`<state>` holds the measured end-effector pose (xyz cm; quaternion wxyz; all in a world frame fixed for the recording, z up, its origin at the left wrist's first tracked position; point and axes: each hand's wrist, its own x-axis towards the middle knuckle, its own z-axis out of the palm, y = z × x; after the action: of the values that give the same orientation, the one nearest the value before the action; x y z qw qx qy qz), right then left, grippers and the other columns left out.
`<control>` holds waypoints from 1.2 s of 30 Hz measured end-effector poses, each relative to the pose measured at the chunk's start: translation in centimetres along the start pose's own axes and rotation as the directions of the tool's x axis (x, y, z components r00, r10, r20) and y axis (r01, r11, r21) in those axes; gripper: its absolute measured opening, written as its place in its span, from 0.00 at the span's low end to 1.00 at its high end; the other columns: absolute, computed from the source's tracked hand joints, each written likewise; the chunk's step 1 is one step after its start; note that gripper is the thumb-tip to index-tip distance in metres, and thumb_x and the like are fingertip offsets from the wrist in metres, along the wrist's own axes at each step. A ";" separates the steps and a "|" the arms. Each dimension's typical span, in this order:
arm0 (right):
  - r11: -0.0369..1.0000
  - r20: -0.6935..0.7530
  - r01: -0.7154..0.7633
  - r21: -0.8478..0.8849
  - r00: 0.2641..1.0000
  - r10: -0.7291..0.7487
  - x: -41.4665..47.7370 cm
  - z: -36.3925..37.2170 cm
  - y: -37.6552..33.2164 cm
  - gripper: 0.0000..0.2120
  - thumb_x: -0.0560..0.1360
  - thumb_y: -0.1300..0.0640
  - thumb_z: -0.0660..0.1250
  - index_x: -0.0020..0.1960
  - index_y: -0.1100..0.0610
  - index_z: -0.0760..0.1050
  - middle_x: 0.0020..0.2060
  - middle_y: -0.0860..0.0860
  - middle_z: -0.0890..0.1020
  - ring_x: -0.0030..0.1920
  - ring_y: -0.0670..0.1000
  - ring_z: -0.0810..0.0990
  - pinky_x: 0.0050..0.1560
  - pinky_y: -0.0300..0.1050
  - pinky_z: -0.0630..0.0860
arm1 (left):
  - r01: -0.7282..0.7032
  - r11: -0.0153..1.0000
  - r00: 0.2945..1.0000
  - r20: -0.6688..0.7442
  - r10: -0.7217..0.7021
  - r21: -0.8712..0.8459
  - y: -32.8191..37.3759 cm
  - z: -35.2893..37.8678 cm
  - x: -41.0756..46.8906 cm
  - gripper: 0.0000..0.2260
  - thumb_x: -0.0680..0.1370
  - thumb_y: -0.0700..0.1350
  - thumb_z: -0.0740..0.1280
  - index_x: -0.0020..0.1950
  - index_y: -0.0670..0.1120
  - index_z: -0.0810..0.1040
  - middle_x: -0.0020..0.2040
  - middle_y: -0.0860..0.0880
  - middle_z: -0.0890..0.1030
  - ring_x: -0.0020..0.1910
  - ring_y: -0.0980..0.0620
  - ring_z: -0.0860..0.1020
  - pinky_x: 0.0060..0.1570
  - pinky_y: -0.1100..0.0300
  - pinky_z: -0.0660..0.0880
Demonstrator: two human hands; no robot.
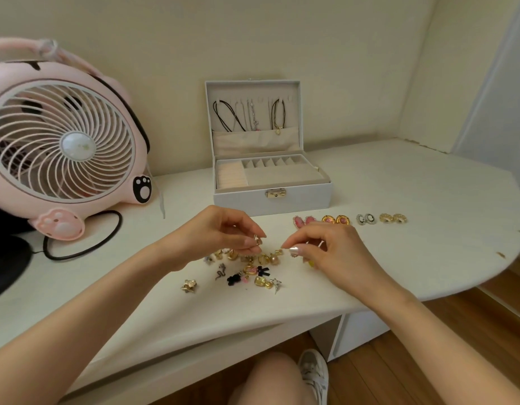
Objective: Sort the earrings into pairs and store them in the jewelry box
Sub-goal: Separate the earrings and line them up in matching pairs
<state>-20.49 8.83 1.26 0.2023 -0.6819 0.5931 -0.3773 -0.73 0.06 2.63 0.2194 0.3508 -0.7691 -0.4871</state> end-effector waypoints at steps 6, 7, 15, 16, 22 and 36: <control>0.999 -0.027 -0.011 0.041 1.000 0.012 -0.5 -1.0 0.8 0.11 0.74 0.64 0.67 0.43 0.48 0.82 0.39 0.36 0.79 0.39 0.27 0.73 0.54 0.34 0.70 | -0.042 0.994 0.999 -0.014 0.044 0.102 1.4 1.8 0.5 0.05 0.74 0.38 0.68 0.49 0.43 0.82 0.40 0.46 0.83 0.39 0.49 0.84 0.36 0.63 0.79; 0.999 -0.028 -0.007 0.045 1.000 0.009 -0.5 -1.1 0.9 0.12 0.74 0.64 0.67 0.43 0.48 0.82 0.39 0.35 0.78 0.39 0.27 0.73 0.52 0.30 0.70 | -0.056 0.990 0.998 -0.017 0.058 0.126 1.6 2.1 0.5 0.05 0.75 0.39 0.68 0.49 0.44 0.82 0.41 0.46 0.83 0.38 0.49 0.83 0.34 0.63 0.78; 0.997 -0.085 0.006 0.072 0.996 0.000 -1.5 -2.7 2.1 0.09 0.73 0.63 0.68 0.44 0.51 0.83 0.39 0.46 0.82 0.37 0.40 0.78 0.34 0.28 0.72 | -0.172 0.919 0.983 0.004 0.182 0.354 3.1 4.5 1.9 0.07 0.77 0.46 0.64 0.49 0.46 0.81 0.42 0.52 0.83 0.37 0.57 0.81 0.34 0.65 0.76; 0.998 -0.090 0.005 0.070 0.996 0.001 -1.6 -2.9 2.2 0.09 0.73 0.63 0.68 0.44 0.52 0.83 0.39 0.46 0.82 0.37 0.40 0.78 0.34 0.28 0.72 | -0.183 0.914 0.981 0.010 0.192 0.363 3.3 4.9 2.1 0.07 0.77 0.46 0.65 0.49 0.46 0.81 0.41 0.52 0.83 0.37 0.58 0.81 0.34 0.66 0.76; 0.997 -0.125 -0.015 0.073 0.992 0.024 -2.5 -4.2 3.0 0.09 0.73 0.63 0.69 0.43 0.50 0.82 0.36 0.43 0.81 0.35 0.40 0.78 0.34 0.28 0.72 | -0.247 0.900 0.969 0.074 0.237 0.360 4.1 6.9 3.6 0.06 0.76 0.42 0.66 0.52 0.46 0.80 0.39 0.52 0.82 0.36 0.60 0.79 0.34 0.66 0.76; 0.995 -0.190 -0.081 0.061 0.977 0.091 -3.4 -5.7 4.6 0.06 0.72 0.63 0.70 0.44 0.55 0.83 0.38 0.48 0.82 0.36 0.43 0.78 0.34 0.33 0.76 | -0.202 0.946 0.978 0.100 0.182 0.255 4.8 8.8 5.7 0.05 0.77 0.40 0.66 0.50 0.42 0.79 0.41 0.48 0.82 0.38 0.55 0.80 0.34 0.66 0.77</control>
<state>-27.79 12.13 0.59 0.1780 -0.6103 0.6285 -0.4482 -12.01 2.32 3.19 0.1881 0.2815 -0.8652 -0.3698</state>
